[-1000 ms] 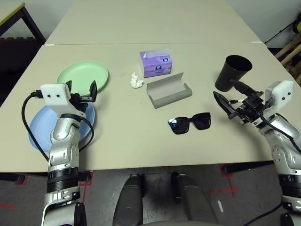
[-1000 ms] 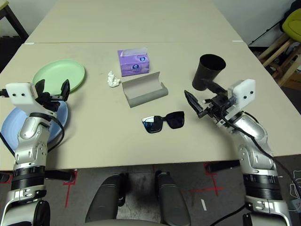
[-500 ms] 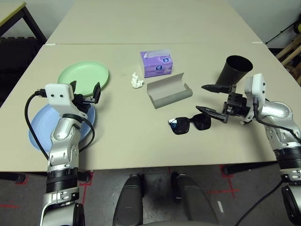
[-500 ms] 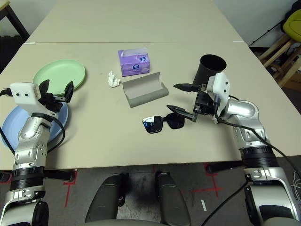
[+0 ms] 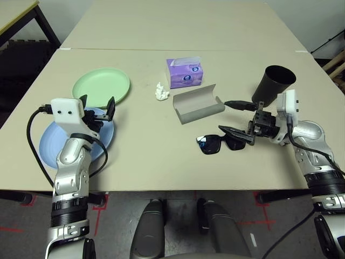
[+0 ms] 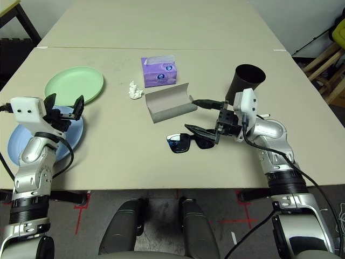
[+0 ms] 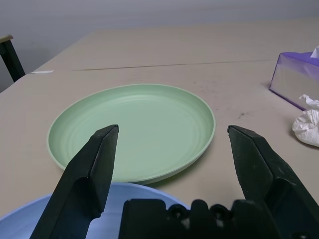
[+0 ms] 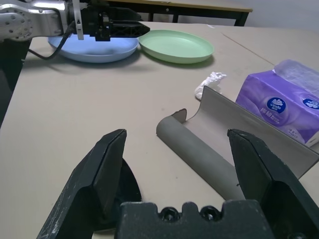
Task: Organize and tidy the items on the table.
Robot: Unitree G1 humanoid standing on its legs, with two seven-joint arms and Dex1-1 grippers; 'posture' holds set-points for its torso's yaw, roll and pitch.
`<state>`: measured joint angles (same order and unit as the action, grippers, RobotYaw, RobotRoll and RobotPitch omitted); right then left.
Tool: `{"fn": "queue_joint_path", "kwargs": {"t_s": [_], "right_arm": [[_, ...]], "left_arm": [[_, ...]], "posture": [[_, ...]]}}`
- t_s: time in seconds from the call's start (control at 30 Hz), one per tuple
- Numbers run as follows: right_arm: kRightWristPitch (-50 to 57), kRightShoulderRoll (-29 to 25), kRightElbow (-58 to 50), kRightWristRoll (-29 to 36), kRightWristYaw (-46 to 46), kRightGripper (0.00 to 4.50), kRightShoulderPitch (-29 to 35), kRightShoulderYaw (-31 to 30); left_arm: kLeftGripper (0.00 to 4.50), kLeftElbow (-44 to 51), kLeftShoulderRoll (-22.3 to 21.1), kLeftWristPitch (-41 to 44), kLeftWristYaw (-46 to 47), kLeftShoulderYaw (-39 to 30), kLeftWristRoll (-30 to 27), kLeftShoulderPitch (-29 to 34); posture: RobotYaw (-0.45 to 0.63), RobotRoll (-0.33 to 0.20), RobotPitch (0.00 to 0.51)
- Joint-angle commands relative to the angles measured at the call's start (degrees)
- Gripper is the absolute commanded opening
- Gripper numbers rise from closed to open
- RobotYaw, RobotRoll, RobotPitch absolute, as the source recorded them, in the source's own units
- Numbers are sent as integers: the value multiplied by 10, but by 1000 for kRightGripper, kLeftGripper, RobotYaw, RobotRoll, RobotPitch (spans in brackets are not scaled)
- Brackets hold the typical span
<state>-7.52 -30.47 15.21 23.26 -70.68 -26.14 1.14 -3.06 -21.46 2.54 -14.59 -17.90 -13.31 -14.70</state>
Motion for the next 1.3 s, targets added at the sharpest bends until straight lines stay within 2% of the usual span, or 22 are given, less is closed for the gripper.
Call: {"fn": "queue_joint_path", "kwargs": {"t_s": [0.03,0.27,0.47,0.7,0.83,1.07,1.3], "right_arm": [[3,-6,-12,2,-4,4500,5,3],[5,-3,-28,1,6,4500,15,5],[4,-5,-34,1,13,4500,22,7],[-1,-7,-33,0,16,4500,23,9],[-3,-6,-34,0,19,4500,26,8],[-4,-6,-35,0,21,4500,25,8],[-4,-9,-41,0,21,4500,32,9]], "left_arm": [[4459,3,-6,7,-16,8,-3,6],[4459,-15,-15,13,-4,-5,-1,-21],[4459,-9,-33,40,7,-11,7,-17],[4459,-68,-123,43,-26,-64,-5,-5],[4459,-95,-154,58,-66,-89,-29,9],[4459,-104,-209,145,-126,-98,-53,34],[4459,-106,-268,252,-165,-125,-91,30]], "posture": [[182,0,170],[174,0,170],[172,0,165],[173,0,165],[173,0,165],[171,0,165],[165,0,165]]}}
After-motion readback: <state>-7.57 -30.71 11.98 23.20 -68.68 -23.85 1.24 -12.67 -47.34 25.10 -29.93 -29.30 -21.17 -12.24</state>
